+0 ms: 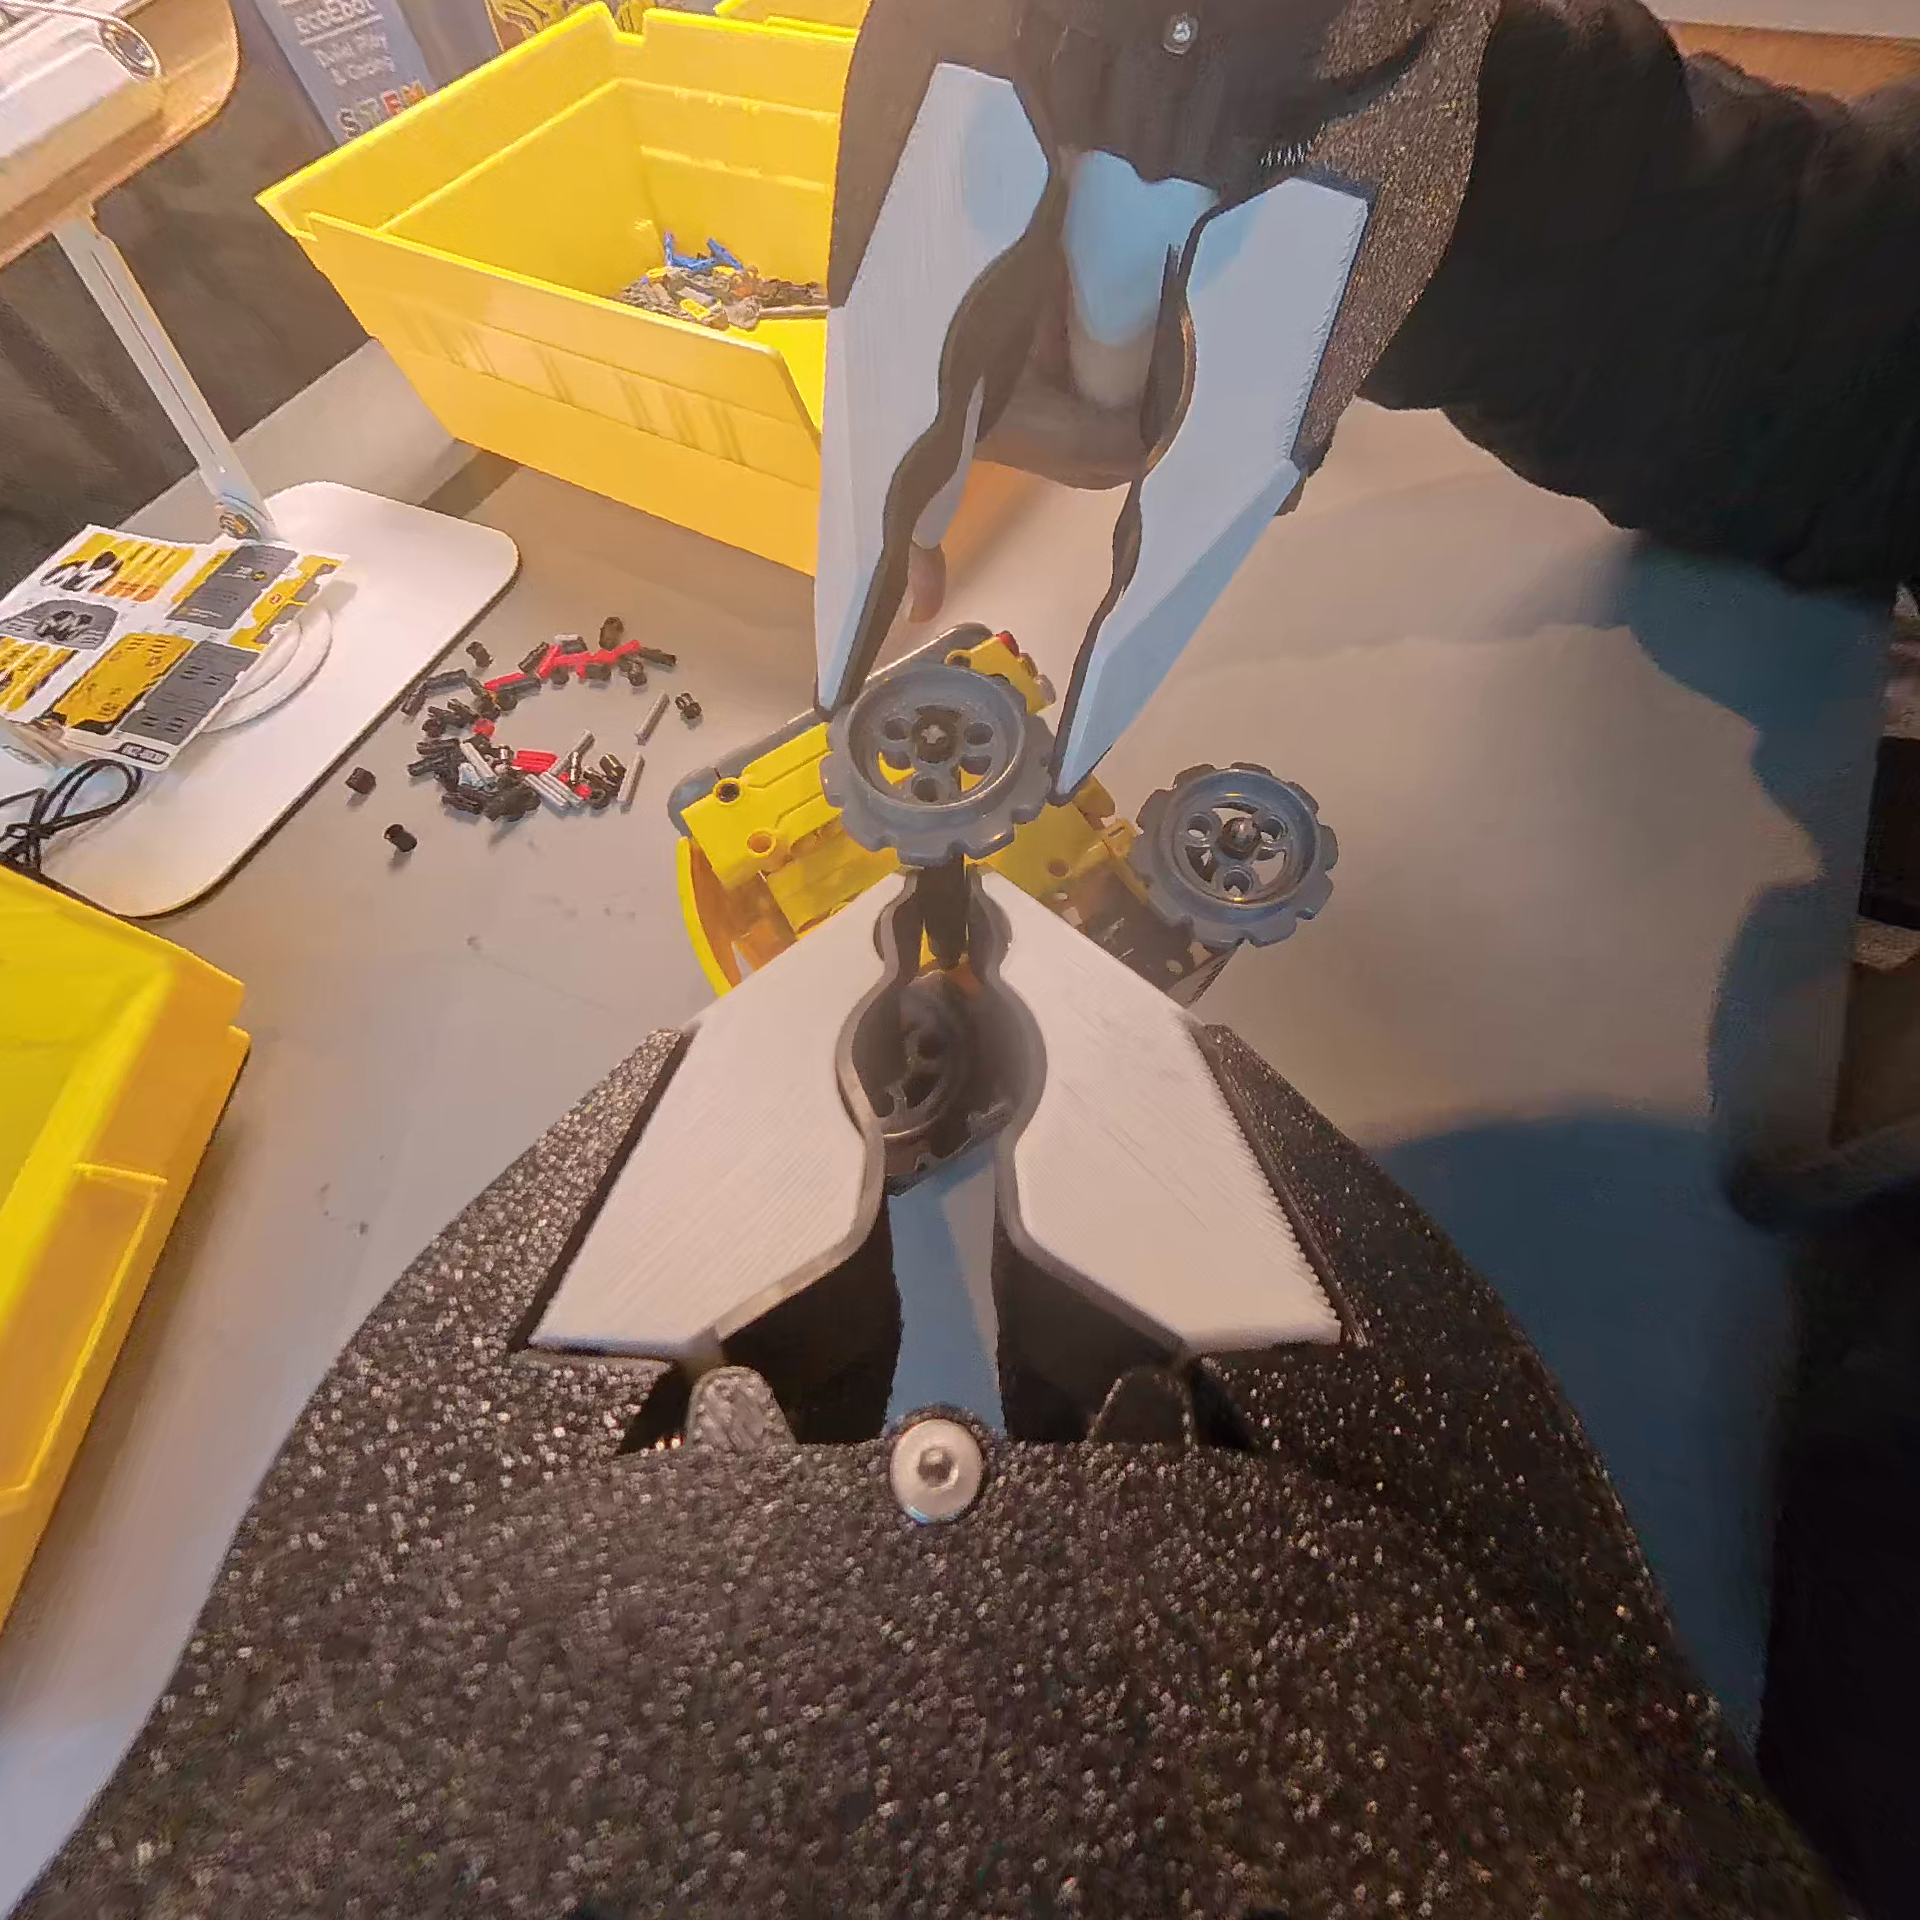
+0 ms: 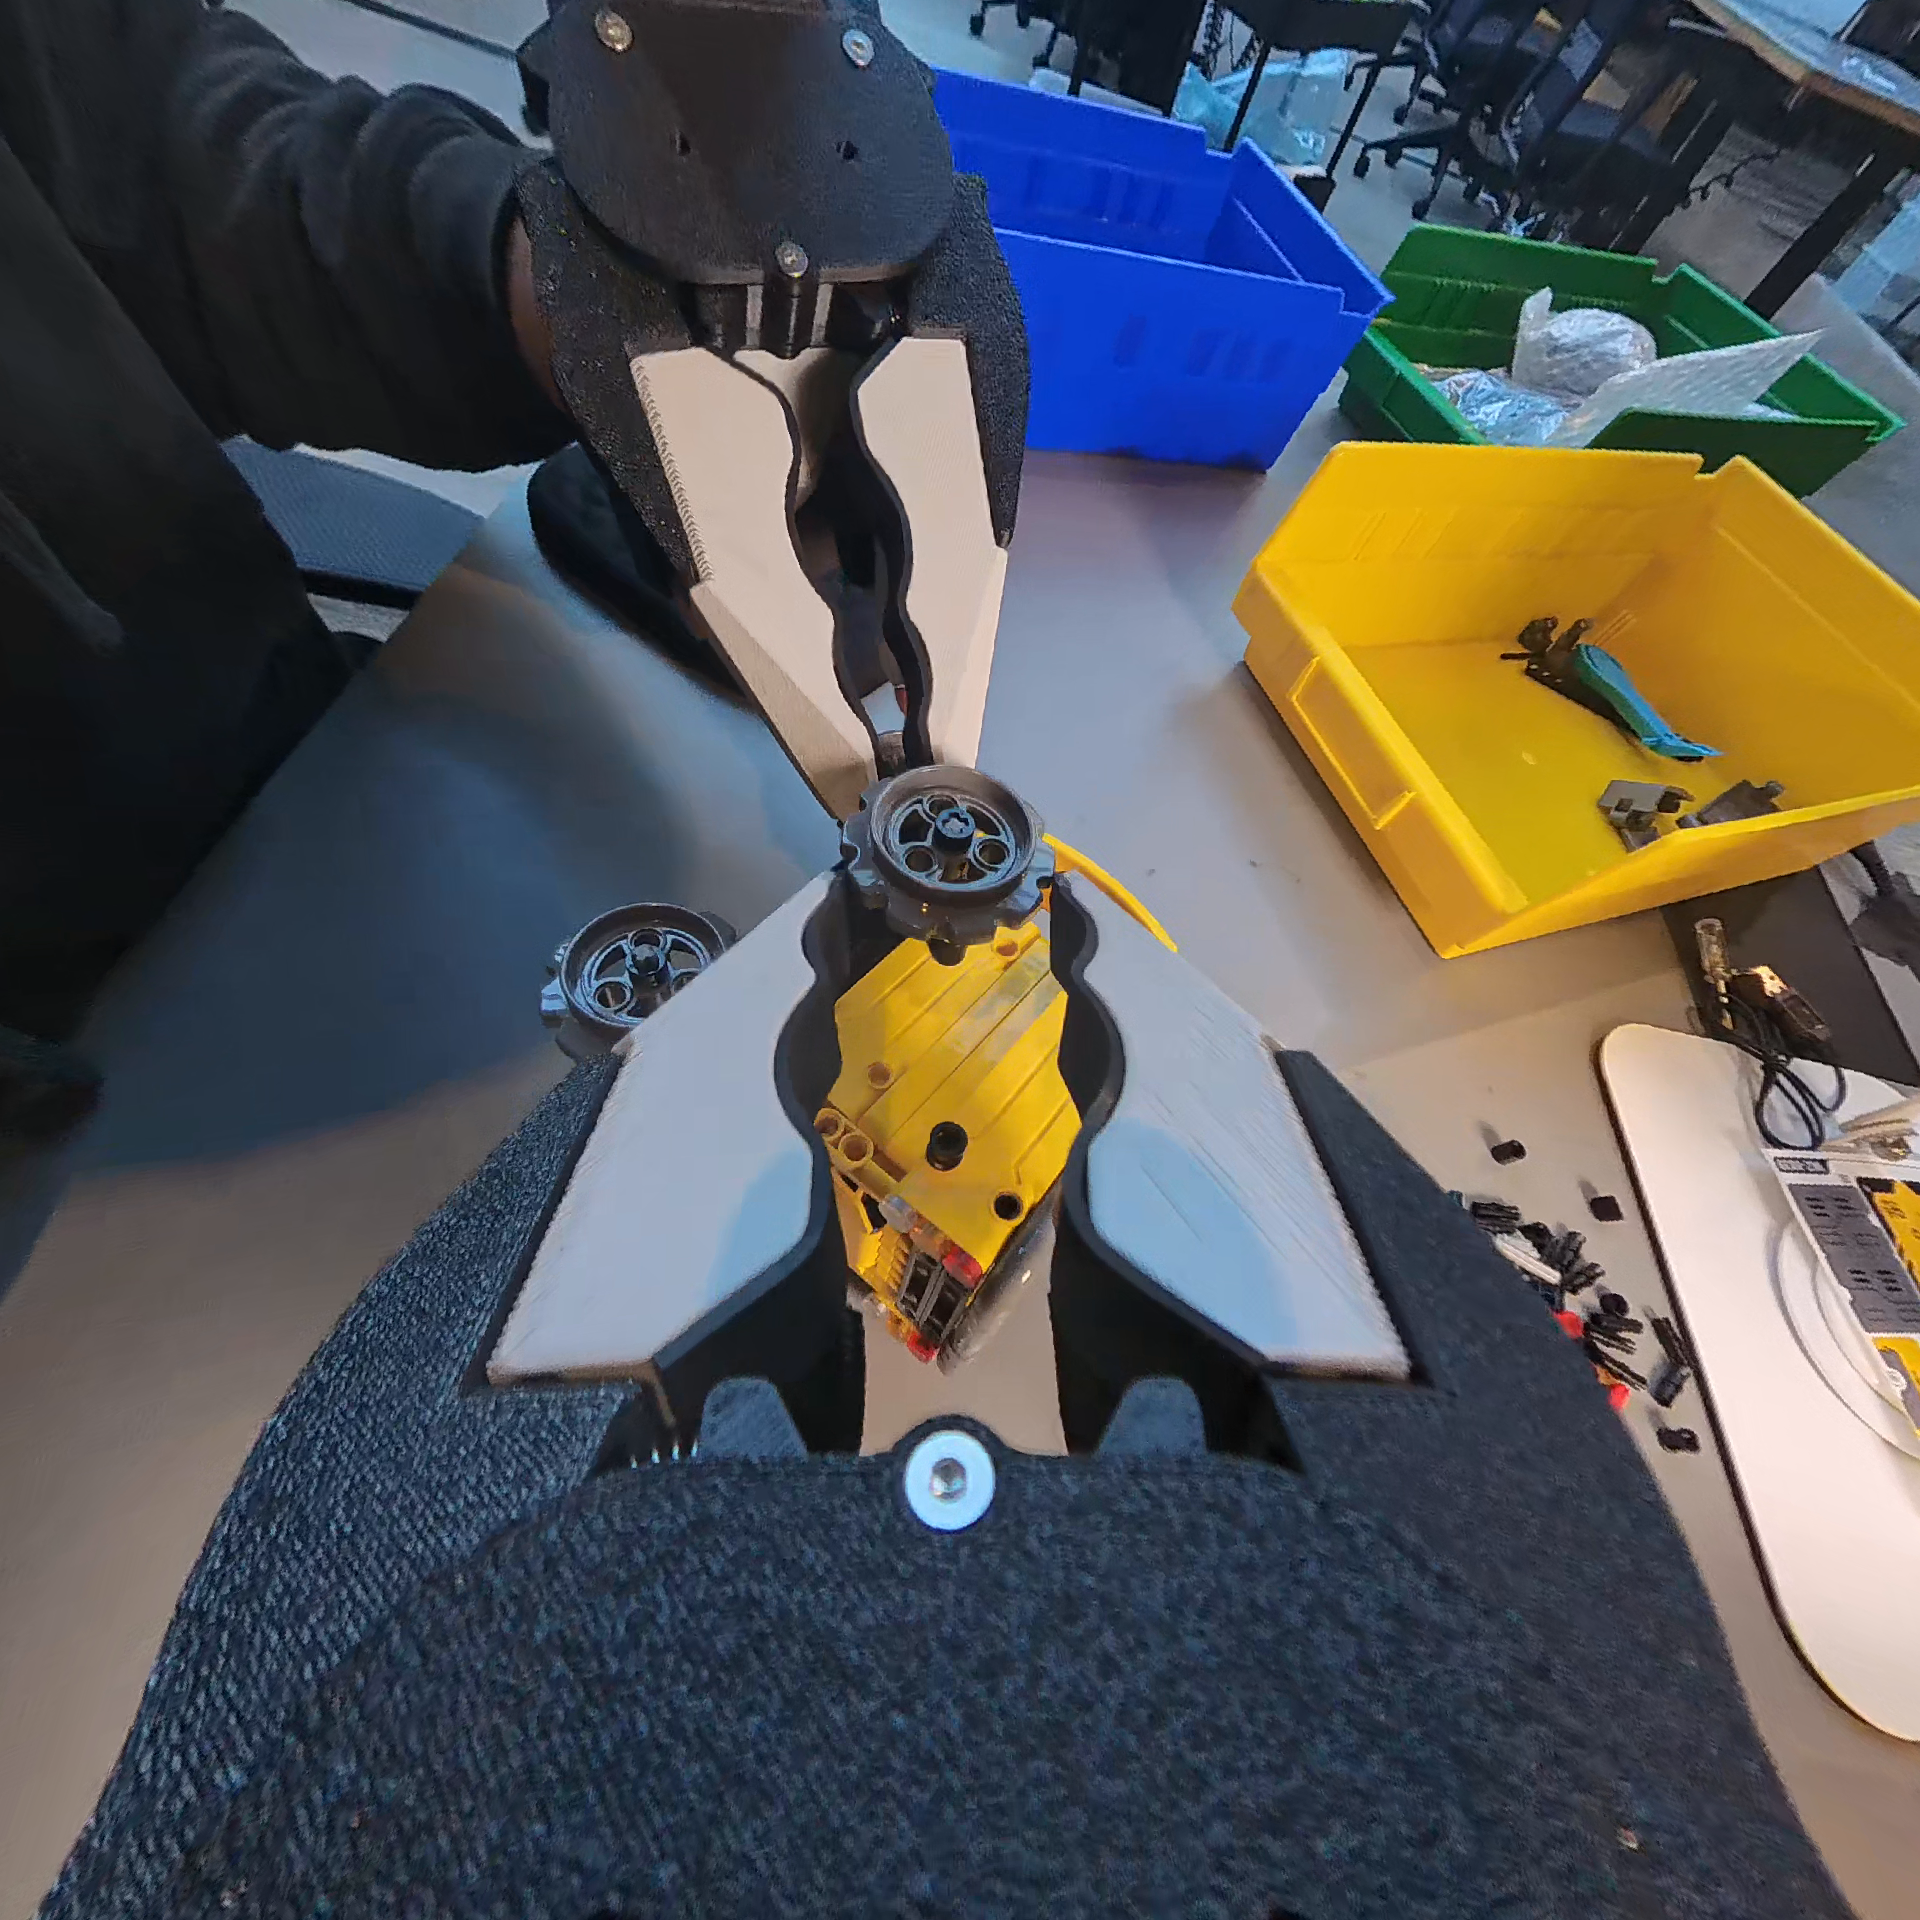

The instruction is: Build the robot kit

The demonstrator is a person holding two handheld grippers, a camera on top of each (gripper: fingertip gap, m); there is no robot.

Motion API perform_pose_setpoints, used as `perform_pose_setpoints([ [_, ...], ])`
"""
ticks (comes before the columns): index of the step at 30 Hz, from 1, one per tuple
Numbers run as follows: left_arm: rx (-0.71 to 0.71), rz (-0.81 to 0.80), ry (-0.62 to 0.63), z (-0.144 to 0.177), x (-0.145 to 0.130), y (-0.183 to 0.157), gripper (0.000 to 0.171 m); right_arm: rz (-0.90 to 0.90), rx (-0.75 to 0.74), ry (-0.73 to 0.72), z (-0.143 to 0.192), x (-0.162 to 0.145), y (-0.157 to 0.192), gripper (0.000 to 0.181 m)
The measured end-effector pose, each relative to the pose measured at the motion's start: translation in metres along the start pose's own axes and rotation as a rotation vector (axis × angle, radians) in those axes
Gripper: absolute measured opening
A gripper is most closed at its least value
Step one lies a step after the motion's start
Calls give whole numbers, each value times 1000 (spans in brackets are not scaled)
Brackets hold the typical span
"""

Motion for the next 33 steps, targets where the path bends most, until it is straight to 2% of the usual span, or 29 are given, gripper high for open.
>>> perform_pose_setpoints([
  [6, 11, -35, 34, -1, -8, -4, 6, -4, 13, 20, -2, -5, 2, 38],
  [19, -53, -71, -9, 5, -7, -14, 9, -6, -5, 54, -1, -14, -2, 38],
  [33, -24, 28, -86, 23, -4, 11, 19, -15, -22, 109, -1, -21, -5, 38],
])
Point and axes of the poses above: each gripper's, where its closed fingertips meet, z back along the fingers, x out of its top, y = z × x across the jaws, the point moved 2 cm from there along z, back along the fingers, and after that the axes turned 14 degrees about -y, right-handed, at the moved point
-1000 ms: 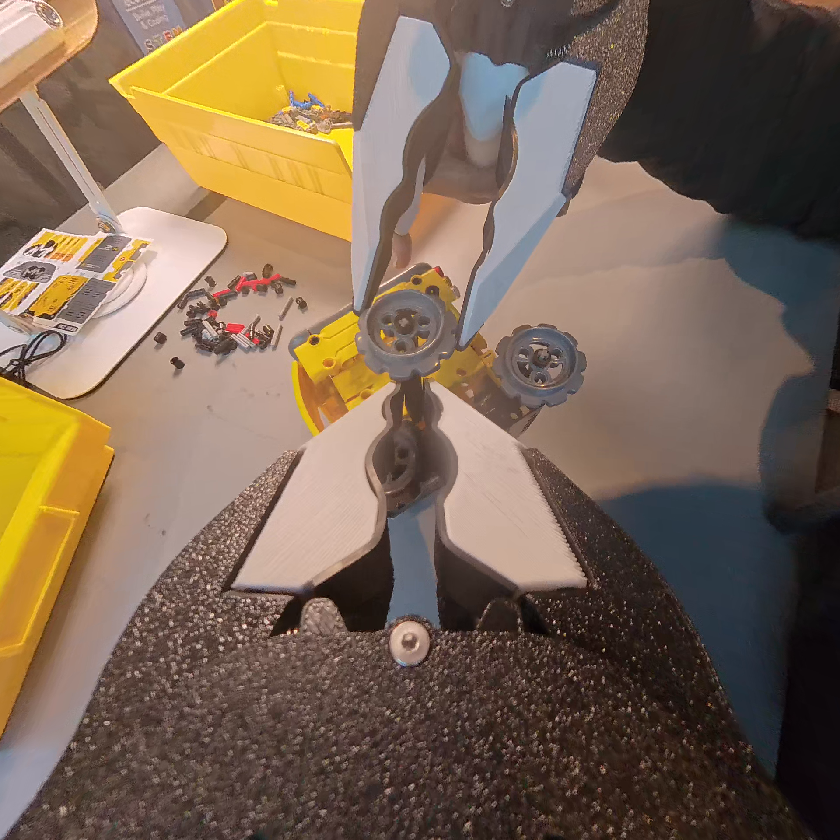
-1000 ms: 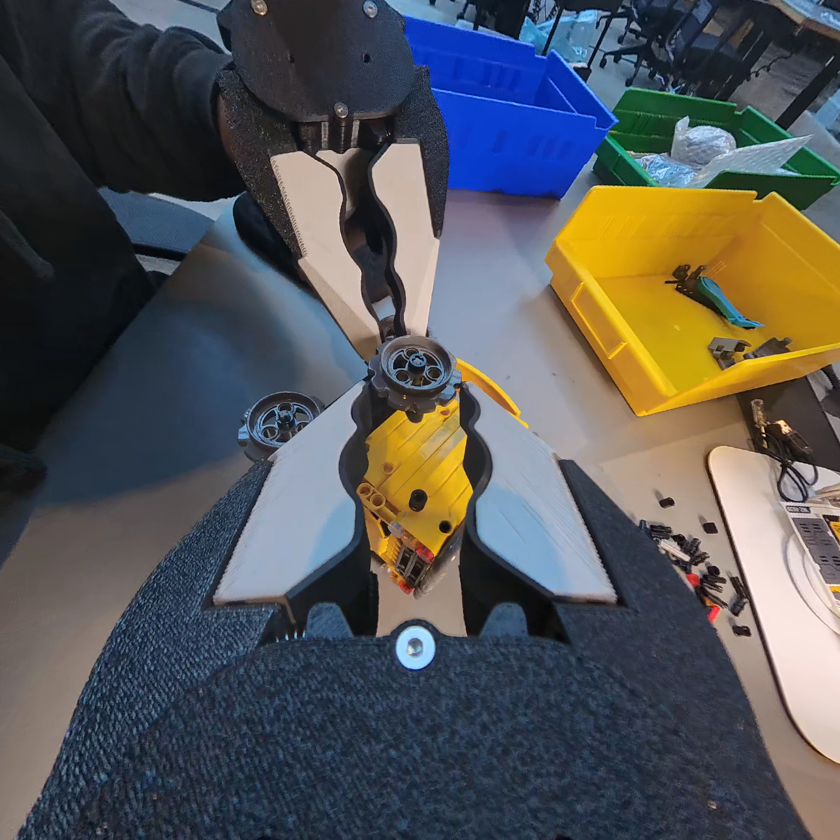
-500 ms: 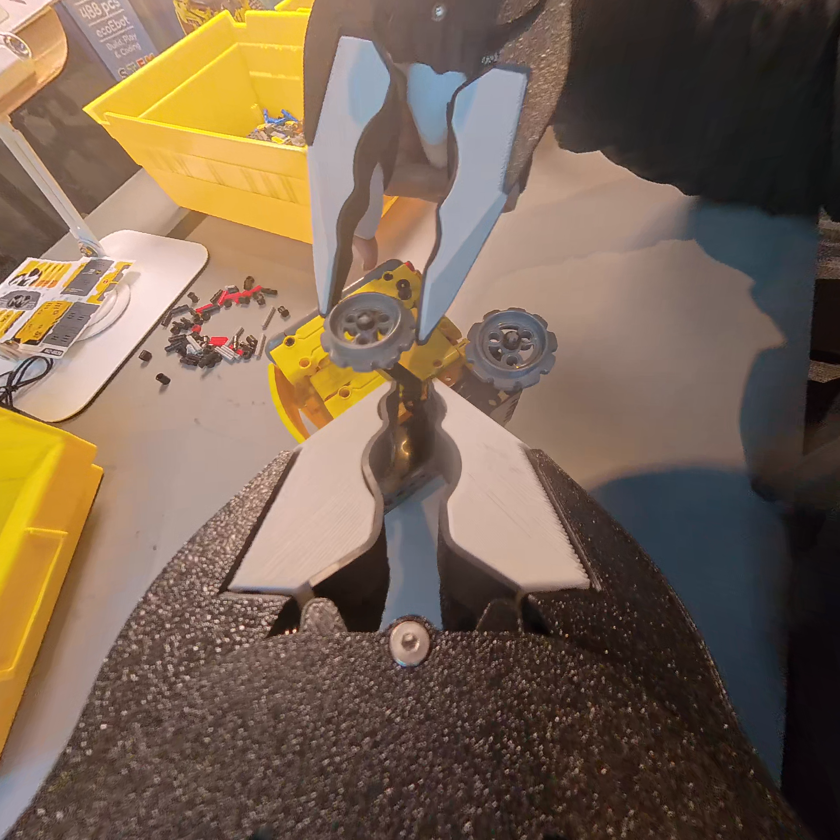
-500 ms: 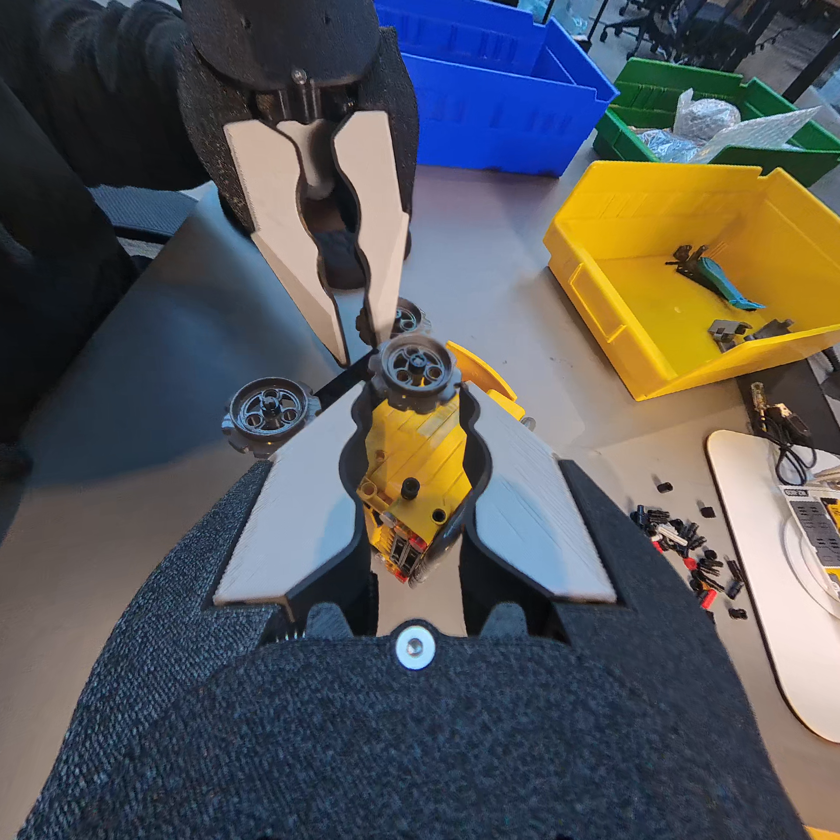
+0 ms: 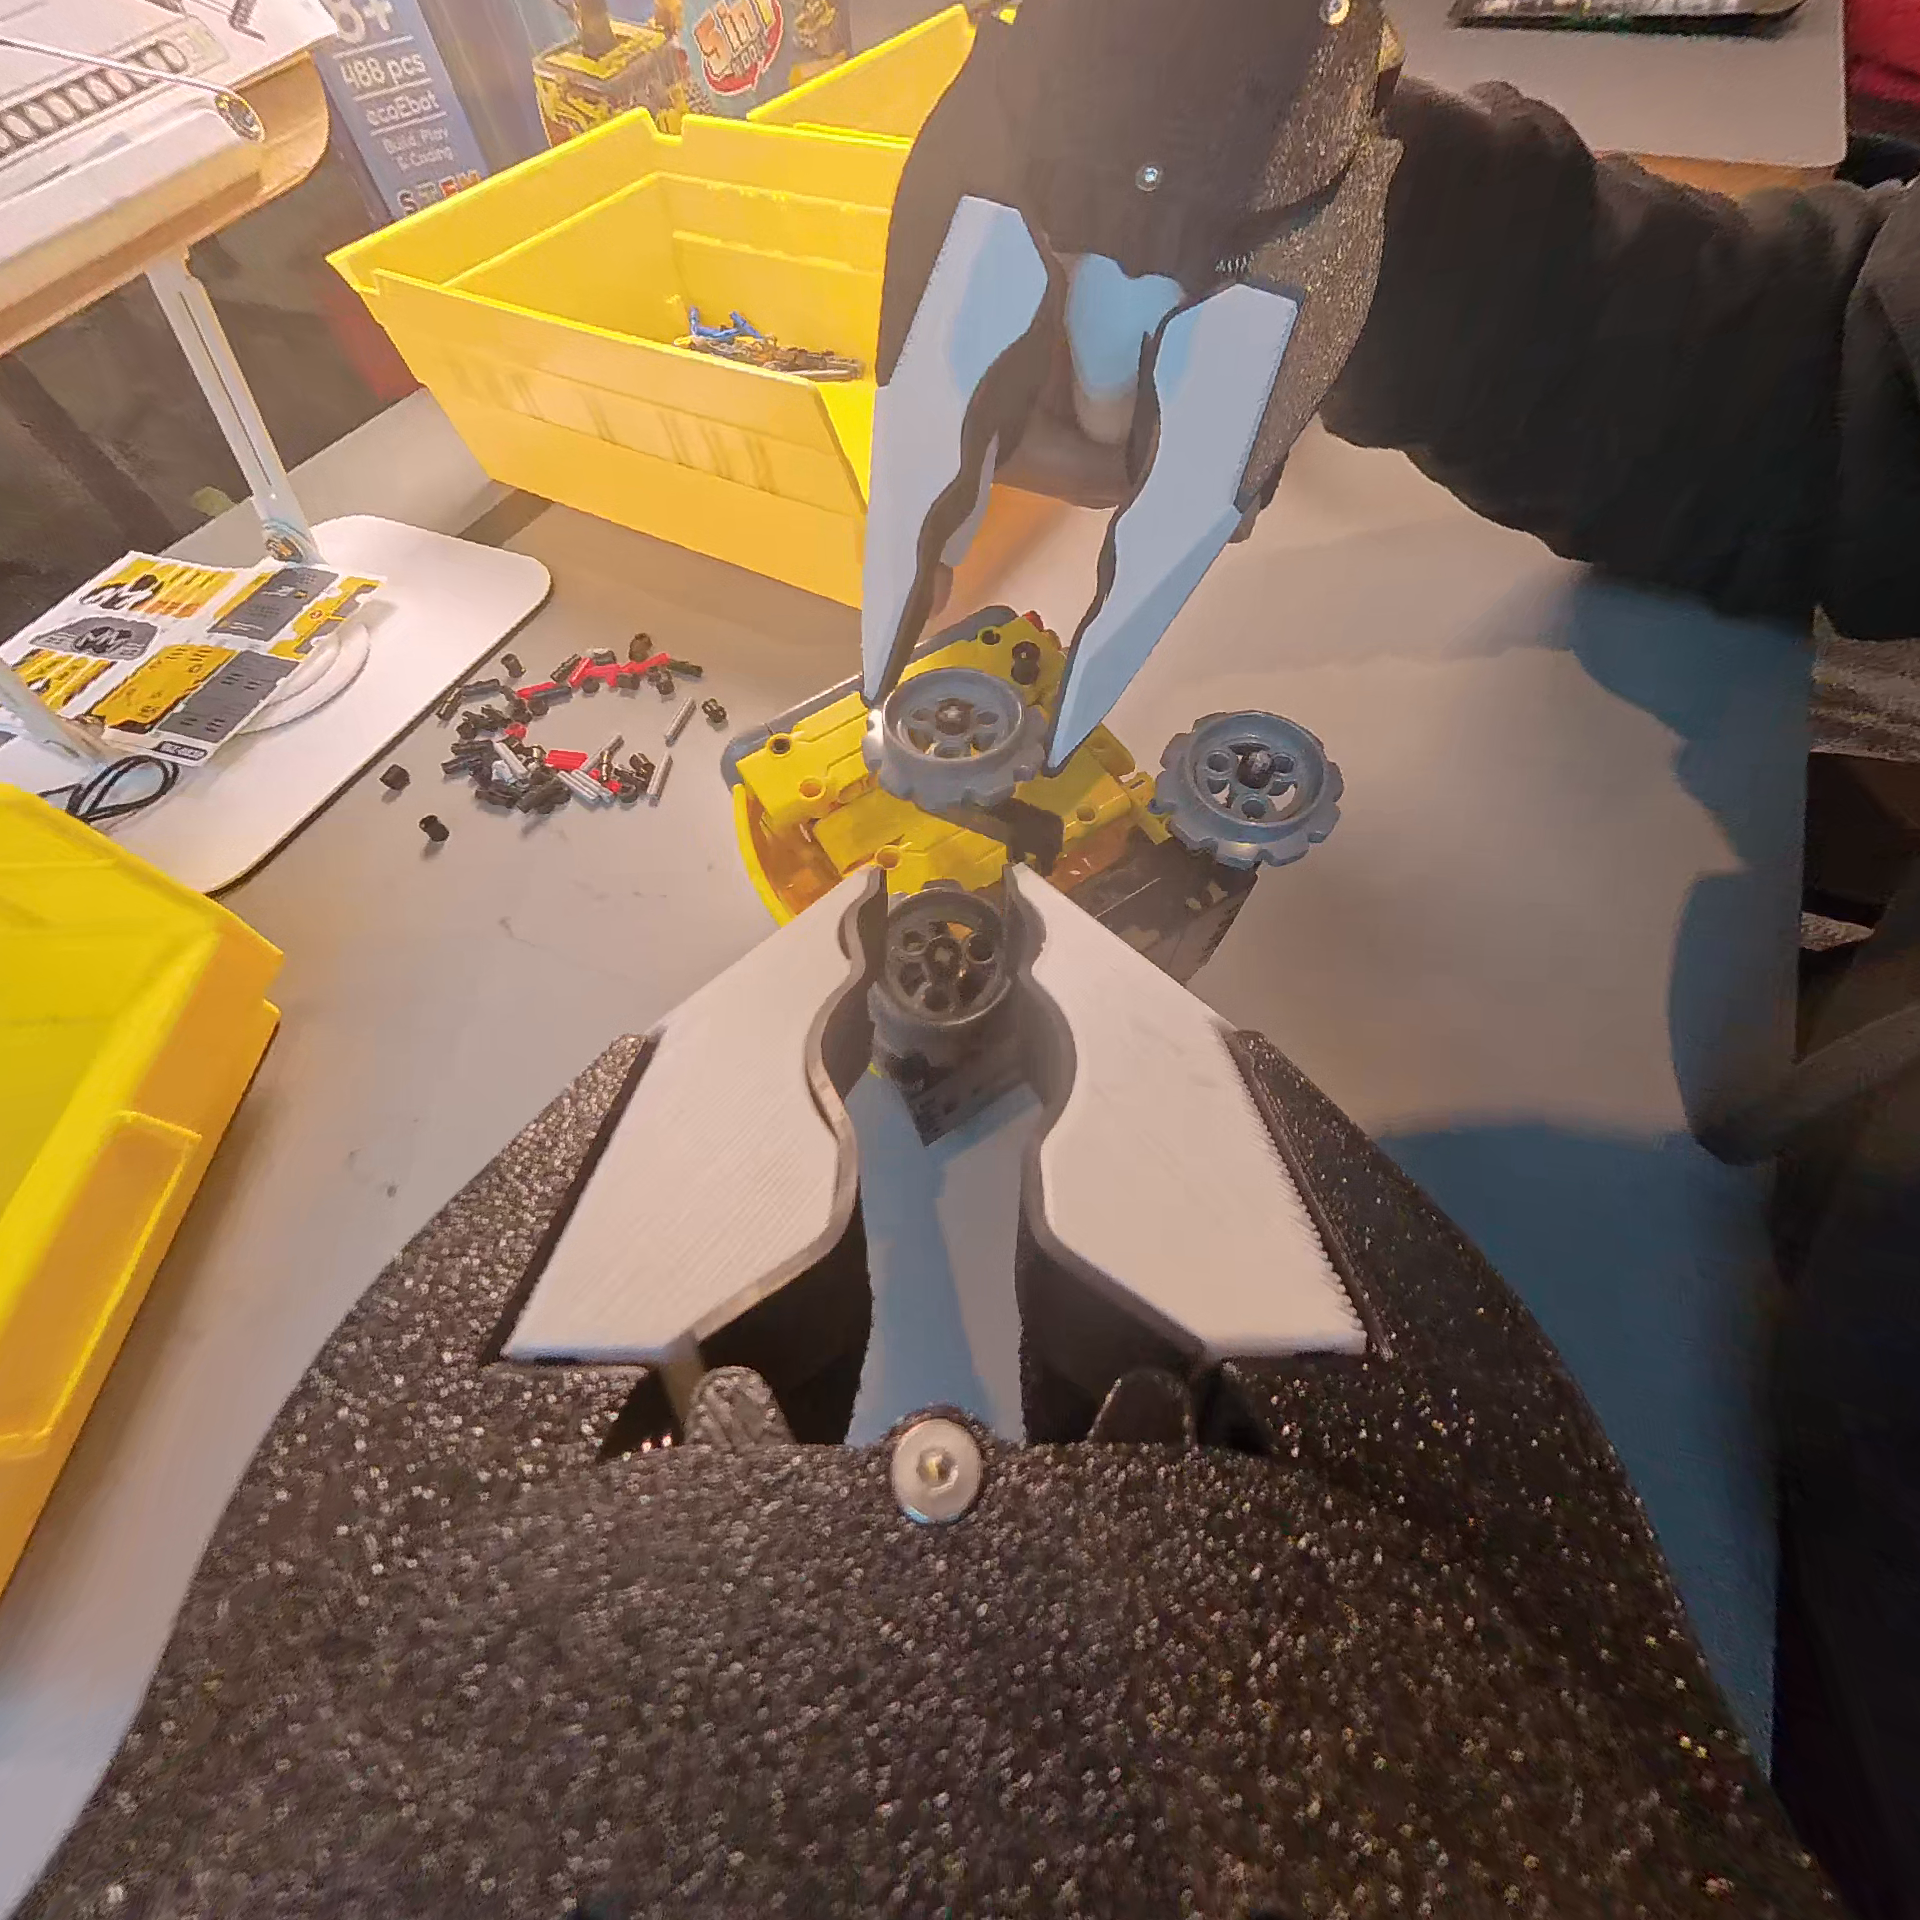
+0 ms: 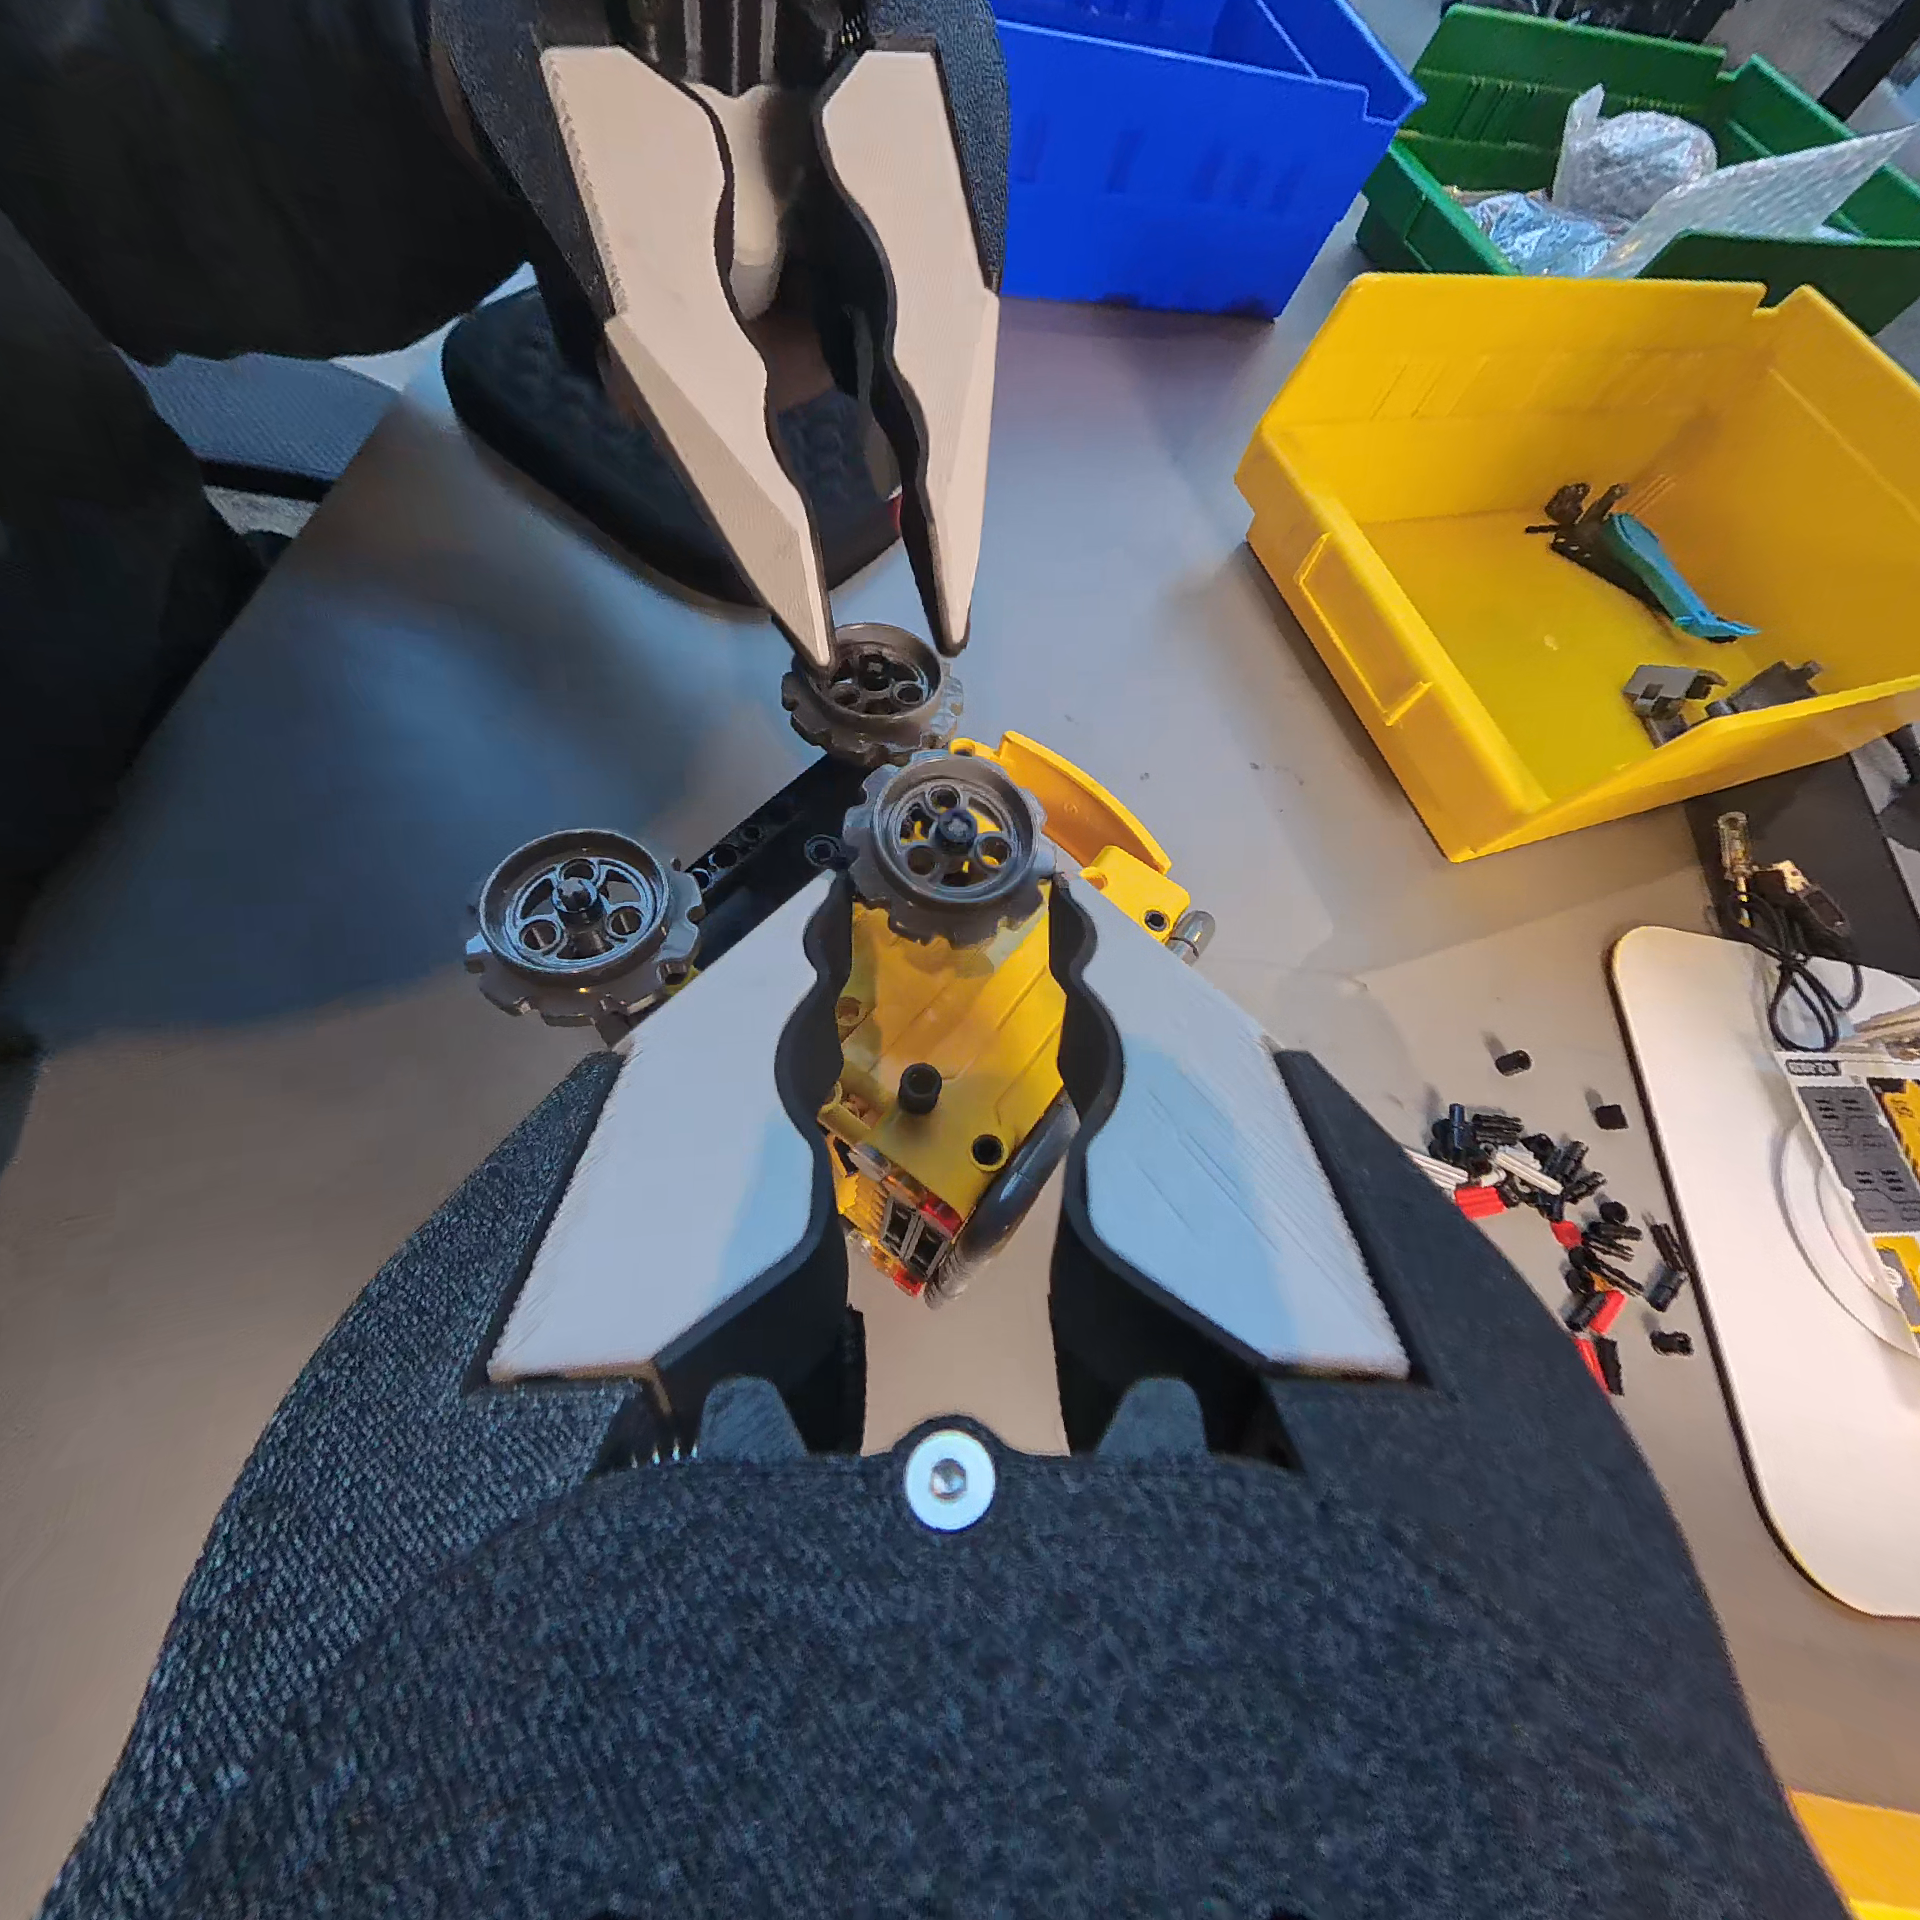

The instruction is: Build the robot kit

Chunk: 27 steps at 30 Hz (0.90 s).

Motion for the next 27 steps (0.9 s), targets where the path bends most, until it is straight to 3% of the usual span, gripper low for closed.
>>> perform_pose_setpoints([
  [10, -40, 54, -3, -9, -1, 1, 26, -37, -49, 23, 1, -2, -8, 38],
  [27, -144, 107, -17, -15, 10, -1, 37, -48, -12, -65, 5, 22, 4, 37],
])
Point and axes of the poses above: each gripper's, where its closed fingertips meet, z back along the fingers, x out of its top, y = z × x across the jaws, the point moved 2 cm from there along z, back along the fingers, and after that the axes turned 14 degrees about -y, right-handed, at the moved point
